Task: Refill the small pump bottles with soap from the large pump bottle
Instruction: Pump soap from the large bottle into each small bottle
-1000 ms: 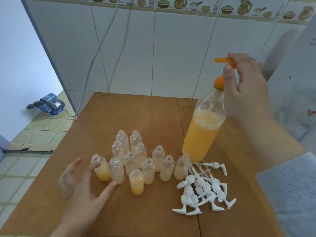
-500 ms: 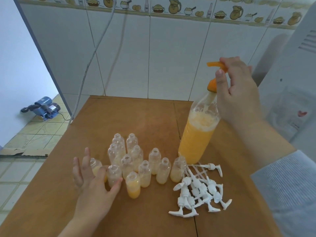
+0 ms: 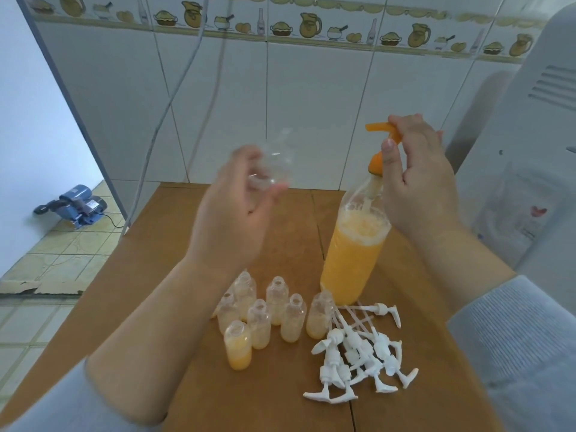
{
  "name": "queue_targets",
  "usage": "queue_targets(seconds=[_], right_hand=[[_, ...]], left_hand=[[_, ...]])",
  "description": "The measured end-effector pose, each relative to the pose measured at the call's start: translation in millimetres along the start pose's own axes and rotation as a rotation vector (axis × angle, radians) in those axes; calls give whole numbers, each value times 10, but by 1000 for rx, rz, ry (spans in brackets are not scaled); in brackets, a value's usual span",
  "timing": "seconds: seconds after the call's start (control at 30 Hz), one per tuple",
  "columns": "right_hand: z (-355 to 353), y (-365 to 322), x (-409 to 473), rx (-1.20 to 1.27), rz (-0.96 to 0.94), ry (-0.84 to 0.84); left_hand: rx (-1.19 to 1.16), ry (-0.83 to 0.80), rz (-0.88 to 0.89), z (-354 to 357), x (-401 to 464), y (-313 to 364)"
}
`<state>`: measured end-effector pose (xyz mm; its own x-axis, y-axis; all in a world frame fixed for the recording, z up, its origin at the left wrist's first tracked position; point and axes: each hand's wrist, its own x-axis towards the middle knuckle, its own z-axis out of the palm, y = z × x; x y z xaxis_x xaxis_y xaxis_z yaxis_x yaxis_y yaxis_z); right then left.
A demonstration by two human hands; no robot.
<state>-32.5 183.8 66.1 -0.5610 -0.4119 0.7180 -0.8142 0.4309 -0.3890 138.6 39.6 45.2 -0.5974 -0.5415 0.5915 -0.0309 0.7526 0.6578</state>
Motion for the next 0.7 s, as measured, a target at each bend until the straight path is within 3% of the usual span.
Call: queue_targets(seconds=[0.2, 0.53, 0.7], right_hand=[[-17, -10, -15, -1, 6, -1], [18, -37, -32, -17, 9, 10], [104, 8, -96, 29, 16, 106]], left_hand=[[131, -183, 57, 431, 405, 165], [220, -182, 165, 484, 590, 331], [257, -188, 189, 492, 602, 344]])
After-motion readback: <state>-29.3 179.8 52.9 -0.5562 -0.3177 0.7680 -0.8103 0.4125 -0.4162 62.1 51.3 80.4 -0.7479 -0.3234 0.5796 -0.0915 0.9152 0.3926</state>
